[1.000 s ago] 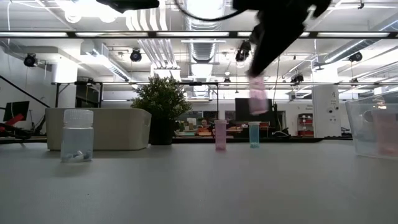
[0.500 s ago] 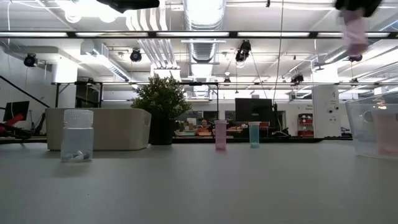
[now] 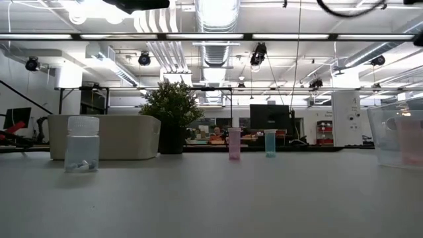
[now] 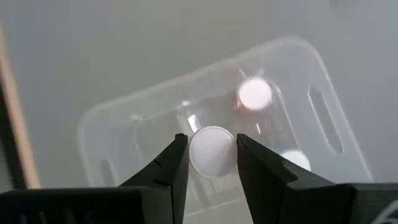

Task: Pick and place medicine bottles into bin by pill shape (circle, oval)
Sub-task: Put the bottom pink pill bottle into the transparent bin

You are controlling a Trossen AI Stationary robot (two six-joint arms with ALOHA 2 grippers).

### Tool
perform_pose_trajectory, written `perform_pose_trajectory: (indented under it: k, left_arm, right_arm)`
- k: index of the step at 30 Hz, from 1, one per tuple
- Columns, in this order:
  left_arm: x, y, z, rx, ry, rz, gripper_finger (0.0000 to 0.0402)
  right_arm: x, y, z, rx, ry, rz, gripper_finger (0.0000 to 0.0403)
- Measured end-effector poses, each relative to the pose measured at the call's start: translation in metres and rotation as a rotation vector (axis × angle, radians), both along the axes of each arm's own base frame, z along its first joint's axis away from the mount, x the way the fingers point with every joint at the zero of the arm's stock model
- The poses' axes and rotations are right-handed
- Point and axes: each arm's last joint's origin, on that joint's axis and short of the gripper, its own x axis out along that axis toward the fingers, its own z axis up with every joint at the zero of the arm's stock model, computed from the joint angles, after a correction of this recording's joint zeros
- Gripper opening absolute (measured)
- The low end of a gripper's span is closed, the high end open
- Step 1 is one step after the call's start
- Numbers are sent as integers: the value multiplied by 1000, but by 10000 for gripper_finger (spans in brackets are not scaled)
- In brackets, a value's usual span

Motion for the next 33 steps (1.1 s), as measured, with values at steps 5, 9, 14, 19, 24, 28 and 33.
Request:
perform_pose_trajectory:
  k: [5,9,14,19,24,28,33]
  left_arm:
    - [0,0,0,-8,-6,2,183]
    - [0,0,0,-21,-7,5,183]
    - [0,0,0,-23,-7,5,183]
    - [0,0,0,-24,-7,5,183]
    - [0,0,0,-24,-7,6,183]
    - [0,0,0,-24,-7,6,183]
    - [0,0,0,-24,-7,6,183]
  right_arm:
    - [-2,3,-29,23,-10,-12,111]
    - [4,8,-43,1,-42,8,111]
    - [9,13,-53,-74,-19,35,111]
    - [16,20,-62,-115,-37,66,111]
    - [18,23,-66,-144,-36,63,111]
    - [19,23,-66,-146,-43,76,113]
    - [18,23,-64,-134,-44,78,126]
